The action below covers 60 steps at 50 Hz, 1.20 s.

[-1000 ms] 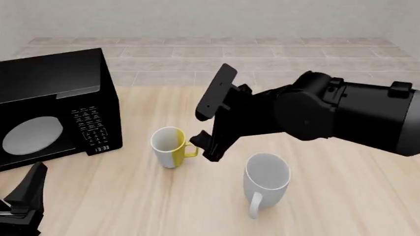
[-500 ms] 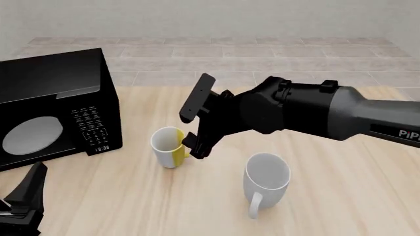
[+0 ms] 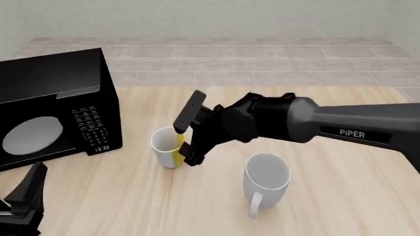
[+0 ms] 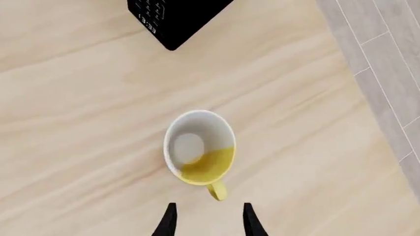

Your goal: Put the yellow and white mug to the front of the white mug.

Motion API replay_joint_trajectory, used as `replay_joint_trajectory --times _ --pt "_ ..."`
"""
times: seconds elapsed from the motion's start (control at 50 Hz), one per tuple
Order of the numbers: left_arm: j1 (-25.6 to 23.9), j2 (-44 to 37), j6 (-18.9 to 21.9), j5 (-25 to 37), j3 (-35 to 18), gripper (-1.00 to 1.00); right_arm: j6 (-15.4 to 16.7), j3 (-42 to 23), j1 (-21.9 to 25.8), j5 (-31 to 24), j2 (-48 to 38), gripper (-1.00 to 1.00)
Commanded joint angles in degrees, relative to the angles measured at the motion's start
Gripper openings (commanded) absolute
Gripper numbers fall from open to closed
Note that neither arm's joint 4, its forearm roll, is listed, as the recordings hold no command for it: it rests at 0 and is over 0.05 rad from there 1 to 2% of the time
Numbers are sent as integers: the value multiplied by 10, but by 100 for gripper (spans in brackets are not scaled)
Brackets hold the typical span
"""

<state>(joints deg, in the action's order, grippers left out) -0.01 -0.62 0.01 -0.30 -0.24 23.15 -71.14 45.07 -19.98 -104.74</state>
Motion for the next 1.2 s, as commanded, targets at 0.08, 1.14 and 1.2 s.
replay_joint_trajectory --times 0.08,1.14,1.2 --pt "0 0 0 0 0 100 4 -12 -12 13 -44 100" --pt "0 0 0 0 0 100 -14 -17 -9 40 -115 -100" --pt "0 0 0 0 0 100 -13 -16 -9 37 -112 -100"
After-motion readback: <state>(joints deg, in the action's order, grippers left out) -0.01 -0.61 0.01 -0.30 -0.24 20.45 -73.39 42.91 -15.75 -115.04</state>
